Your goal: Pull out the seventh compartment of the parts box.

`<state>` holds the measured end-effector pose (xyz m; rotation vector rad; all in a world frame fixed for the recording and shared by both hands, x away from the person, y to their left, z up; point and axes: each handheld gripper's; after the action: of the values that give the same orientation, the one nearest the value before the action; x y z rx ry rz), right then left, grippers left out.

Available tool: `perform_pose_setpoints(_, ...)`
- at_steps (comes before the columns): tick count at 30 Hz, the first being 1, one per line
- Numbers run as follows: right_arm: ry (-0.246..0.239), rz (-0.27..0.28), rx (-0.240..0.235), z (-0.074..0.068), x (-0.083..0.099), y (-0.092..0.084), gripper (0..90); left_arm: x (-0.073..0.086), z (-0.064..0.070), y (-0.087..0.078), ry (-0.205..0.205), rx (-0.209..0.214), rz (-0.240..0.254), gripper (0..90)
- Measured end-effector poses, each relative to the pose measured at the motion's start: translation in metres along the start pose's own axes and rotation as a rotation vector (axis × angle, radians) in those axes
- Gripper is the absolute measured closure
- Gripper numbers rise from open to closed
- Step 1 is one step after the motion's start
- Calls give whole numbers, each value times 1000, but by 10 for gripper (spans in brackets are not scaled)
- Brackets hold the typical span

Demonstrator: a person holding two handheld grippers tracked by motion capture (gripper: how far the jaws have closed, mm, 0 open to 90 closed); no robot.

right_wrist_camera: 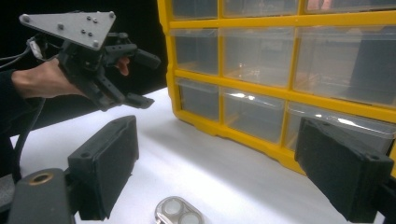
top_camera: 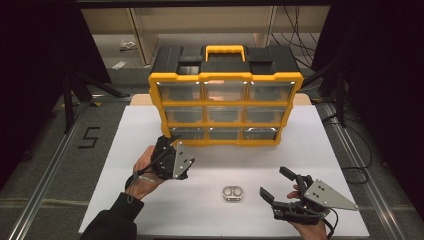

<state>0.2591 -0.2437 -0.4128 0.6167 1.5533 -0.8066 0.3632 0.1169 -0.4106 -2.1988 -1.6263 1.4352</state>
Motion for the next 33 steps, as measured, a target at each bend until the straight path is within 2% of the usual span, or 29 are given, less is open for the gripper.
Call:
perform_pose_setpoints(5,-4,-2,-3,0,0,0,145,2,-5,6,18,-19,-11,176)
perform_pose_setpoints(9,-7,-1,-3,0,0,0,146,4,-9,11,96,-60,-40,177)
perform_pose_setpoints(13,-7,0,-5,0,0,0,147,7,-13,18,147,-92,-53,184)
perform_pose_setpoints(20,-4,-2,-5,0,0,0,147,10,-17,27,177,-116,-62,193)
perform_pose_setpoints(21,-2,-4,-7,0,0,0,148,11,-18,30,200,-127,-82,197)
perform_pose_setpoints(25,-6,-6,-8,0,0,0,148,12,-19,34,202,-130,-84,200)
perform_pose_setpoints(31,-4,-8,-10,0,0,0,149,14,-17,41,264,-146,-119,208)
perform_pose_setpoints(33,-4,-7,-9,0,0,0,149,14,-17,42,270,-151,-123,208)
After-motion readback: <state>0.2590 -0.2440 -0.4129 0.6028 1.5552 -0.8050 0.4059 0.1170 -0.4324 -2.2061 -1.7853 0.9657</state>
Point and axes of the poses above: each handheld gripper's, and its own axes: y roughly forward along the jaws, x roughly out of its underside, z roughly to its right, and after that the axes turned 5 degrees about x, right-handed
